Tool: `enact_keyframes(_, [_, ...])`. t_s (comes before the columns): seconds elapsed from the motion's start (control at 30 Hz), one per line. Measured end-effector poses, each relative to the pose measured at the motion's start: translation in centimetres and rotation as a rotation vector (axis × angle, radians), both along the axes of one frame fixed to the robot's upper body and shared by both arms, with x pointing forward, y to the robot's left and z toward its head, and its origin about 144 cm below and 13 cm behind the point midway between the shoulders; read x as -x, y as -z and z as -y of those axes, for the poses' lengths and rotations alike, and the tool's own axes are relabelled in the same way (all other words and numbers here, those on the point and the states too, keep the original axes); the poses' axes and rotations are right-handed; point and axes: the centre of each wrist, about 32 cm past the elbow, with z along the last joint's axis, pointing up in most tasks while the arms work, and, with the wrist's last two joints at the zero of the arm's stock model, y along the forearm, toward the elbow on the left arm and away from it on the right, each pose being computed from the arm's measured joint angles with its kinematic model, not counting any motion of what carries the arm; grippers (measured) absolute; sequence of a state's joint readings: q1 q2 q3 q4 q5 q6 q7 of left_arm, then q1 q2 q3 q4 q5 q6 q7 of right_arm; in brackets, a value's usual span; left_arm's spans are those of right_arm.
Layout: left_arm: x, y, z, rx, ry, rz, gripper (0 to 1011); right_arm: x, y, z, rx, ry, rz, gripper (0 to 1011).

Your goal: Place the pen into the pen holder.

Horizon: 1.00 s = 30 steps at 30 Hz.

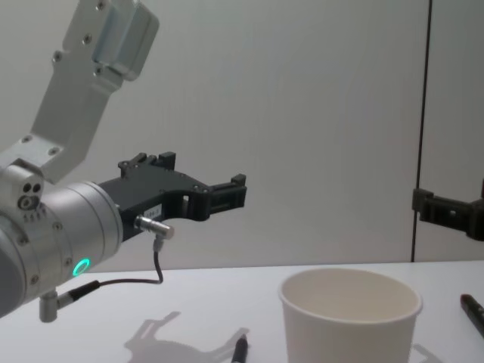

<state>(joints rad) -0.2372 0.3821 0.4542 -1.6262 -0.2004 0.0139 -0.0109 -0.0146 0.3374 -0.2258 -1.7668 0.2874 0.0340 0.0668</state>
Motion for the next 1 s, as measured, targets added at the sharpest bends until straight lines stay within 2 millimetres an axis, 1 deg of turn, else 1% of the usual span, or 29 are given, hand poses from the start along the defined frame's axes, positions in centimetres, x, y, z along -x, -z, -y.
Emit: enact_keyframes(1.0, [0.00, 0.00, 0.00, 0.000, 0.000, 0.000, 1001, 0.00, 0.00, 0.00, 0.000, 0.000, 0.000, 1001])
